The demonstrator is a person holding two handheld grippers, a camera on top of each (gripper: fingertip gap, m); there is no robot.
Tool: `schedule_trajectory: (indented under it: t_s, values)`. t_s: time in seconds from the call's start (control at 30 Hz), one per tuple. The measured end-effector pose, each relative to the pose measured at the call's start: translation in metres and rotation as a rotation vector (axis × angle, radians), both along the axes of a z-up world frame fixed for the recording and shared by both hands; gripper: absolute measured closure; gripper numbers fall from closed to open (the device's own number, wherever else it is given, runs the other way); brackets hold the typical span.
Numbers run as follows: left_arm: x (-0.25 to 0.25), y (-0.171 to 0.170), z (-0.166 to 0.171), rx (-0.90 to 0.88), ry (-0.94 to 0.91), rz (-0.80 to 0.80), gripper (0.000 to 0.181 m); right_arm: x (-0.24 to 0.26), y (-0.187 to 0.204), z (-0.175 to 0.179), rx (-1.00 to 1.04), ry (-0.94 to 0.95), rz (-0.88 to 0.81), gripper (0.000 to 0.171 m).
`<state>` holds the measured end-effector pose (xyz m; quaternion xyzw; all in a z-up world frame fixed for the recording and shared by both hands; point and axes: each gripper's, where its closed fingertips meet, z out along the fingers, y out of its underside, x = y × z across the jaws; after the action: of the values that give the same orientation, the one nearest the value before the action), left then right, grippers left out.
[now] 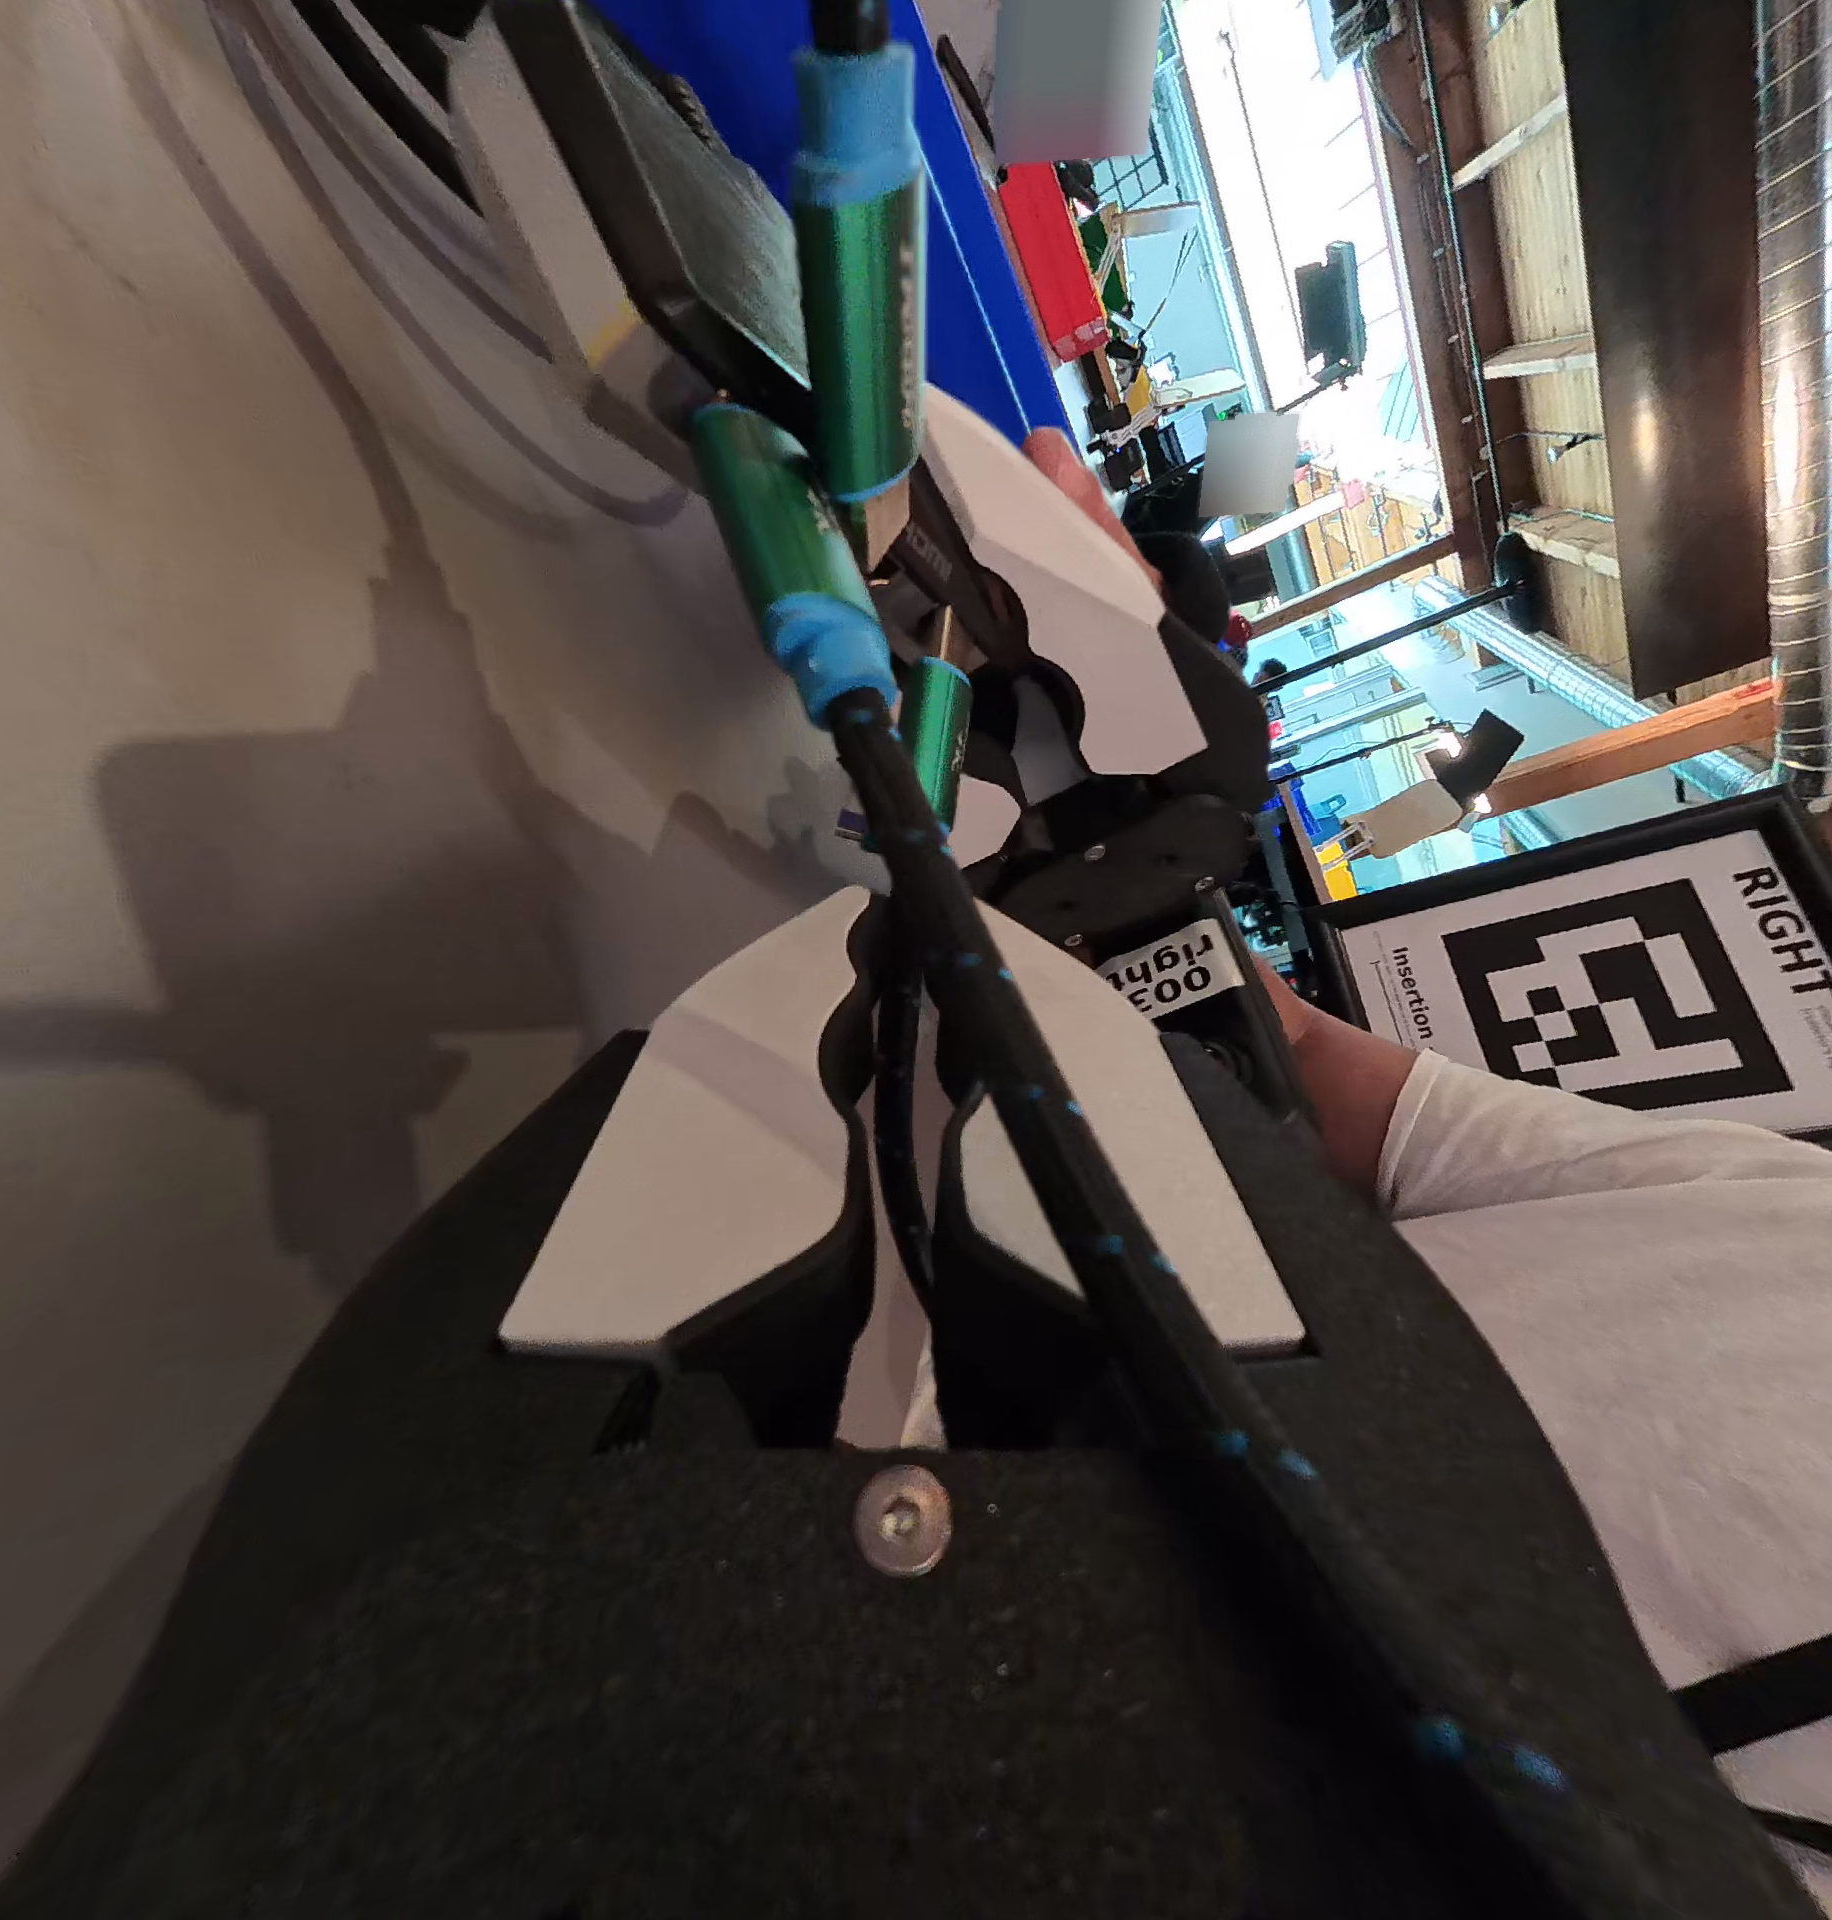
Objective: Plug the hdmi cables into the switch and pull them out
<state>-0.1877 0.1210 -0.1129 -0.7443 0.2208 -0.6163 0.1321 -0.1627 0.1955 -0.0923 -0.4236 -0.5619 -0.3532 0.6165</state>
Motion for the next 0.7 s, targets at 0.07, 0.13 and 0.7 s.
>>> schedule_trajectory:
  t_s: [0.07,0.13,0.7]
  values:
    - [0.001,-0.001,-0.001,-0.014,-0.007,-0.002,0.175,0.0,0.0,-0.001,-0.004,-0.006,-0.004,0.152]
    - [0.003,-0.002,-0.002,-0.036,-0.015,-0.006,0.175,0.0,0.0,-0.002,-0.002,-0.01,-0.004,0.152]
    - [-0.004,0.003,0.02,-0.306,-0.271,-0.005,0.172,0.005,-0.003,0.019,0.216,-0.014,-0.064,0.152]
